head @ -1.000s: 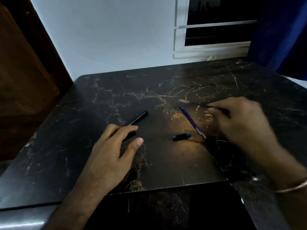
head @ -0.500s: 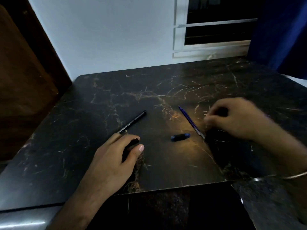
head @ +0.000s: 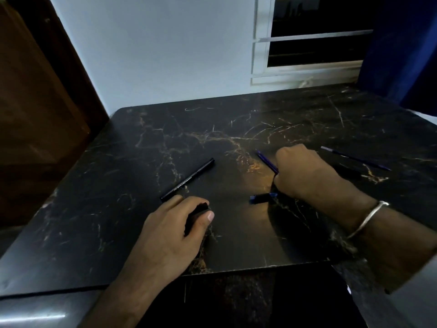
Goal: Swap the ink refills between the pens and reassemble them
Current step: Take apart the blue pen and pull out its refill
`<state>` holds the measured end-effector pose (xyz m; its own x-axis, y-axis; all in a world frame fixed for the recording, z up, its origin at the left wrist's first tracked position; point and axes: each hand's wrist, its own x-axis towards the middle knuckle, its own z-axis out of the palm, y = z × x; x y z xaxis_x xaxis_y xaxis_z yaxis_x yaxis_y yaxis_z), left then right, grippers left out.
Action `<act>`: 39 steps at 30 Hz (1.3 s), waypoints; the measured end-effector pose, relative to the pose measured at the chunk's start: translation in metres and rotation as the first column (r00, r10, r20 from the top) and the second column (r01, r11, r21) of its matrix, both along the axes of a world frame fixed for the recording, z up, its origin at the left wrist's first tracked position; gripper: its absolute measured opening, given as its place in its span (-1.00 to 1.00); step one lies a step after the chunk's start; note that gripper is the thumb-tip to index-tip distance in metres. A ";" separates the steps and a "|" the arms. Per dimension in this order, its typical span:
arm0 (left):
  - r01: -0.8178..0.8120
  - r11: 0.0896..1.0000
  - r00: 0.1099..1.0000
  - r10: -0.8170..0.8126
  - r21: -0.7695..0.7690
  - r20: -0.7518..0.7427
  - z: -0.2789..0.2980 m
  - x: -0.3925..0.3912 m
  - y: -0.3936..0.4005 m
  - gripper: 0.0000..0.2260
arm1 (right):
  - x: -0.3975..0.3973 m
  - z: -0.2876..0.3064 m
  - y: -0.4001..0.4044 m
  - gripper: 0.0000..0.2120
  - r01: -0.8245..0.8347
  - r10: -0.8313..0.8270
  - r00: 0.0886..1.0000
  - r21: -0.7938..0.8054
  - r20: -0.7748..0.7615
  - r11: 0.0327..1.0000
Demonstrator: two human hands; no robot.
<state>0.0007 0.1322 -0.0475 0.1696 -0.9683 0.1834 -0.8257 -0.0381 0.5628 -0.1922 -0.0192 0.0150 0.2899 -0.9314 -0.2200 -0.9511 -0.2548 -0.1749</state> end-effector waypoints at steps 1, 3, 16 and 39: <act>0.002 1.000 1.000 -0.002 0.004 -0.002 0.001 -0.001 0.000 -0.65 | 0.001 0.000 -0.001 -0.71 0.002 -0.002 1.000 -0.005 -0.004 1.000; 0.008 1.000 1.000 -0.008 0.004 -0.004 0.004 -0.002 0.000 -0.64 | -0.005 0.002 -0.003 -0.74 0.018 -0.017 0.999 -0.039 0.030 0.999; 0.115 0.993 0.983 -0.118 -0.030 -0.140 0.013 -0.026 0.007 -0.71 | -0.001 -0.025 0.074 -0.87 -0.206 -0.264 -0.023 0.253 0.964 0.945; 0.023 0.982 0.844 -0.121 -0.189 -0.523 -0.002 0.001 0.008 -0.76 | -0.051 -0.017 0.030 -0.77 -0.047 0.121 0.875 -0.167 0.468 0.985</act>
